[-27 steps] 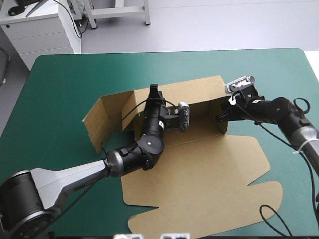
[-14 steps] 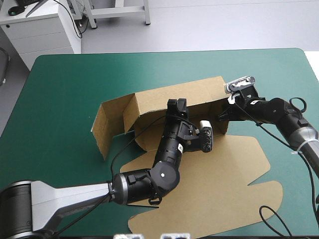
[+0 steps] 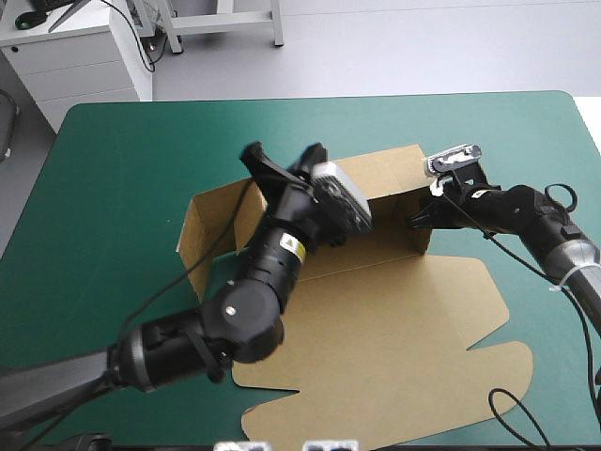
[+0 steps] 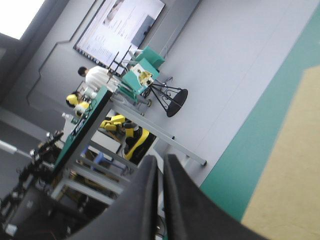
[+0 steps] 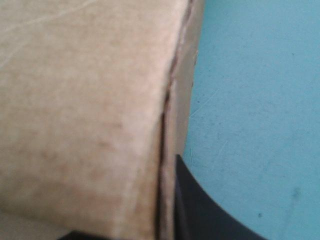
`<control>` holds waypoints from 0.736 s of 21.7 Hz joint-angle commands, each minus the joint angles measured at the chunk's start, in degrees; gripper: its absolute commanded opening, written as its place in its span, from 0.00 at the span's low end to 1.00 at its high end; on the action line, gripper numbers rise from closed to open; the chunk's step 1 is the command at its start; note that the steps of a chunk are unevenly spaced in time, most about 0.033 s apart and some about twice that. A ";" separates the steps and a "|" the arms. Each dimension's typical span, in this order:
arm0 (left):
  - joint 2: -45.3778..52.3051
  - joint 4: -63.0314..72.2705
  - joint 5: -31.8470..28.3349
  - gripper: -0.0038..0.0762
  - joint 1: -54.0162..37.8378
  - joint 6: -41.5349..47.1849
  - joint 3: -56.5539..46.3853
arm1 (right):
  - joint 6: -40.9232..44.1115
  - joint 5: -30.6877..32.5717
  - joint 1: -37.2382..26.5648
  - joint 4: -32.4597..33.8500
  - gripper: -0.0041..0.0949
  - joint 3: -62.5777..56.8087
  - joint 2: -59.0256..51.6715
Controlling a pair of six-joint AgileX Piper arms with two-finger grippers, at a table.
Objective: Fold the box
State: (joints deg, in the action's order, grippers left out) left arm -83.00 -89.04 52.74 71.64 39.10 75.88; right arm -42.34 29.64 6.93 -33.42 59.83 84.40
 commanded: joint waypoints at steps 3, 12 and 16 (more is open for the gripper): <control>5.18 12.77 -0.22 0.07 -10.40 -9.30 11.62 | 1.41 2.13 0.23 0.45 0.04 1.49 -2.07; 6.30 56.52 -5.20 0.07 -46.91 -25.31 19.08 | 11.04 18.15 0.63 0.68 0.04 13.26 -2.45; 6.56 76.22 -3.80 0.07 -62.05 -35.46 16.07 | 22.14 27.02 0.63 5.03 0.04 22.10 -2.35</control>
State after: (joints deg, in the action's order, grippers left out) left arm -78.85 -21.27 51.42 15.23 7.92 92.21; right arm -25.73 53.64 7.61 -27.80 76.45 84.21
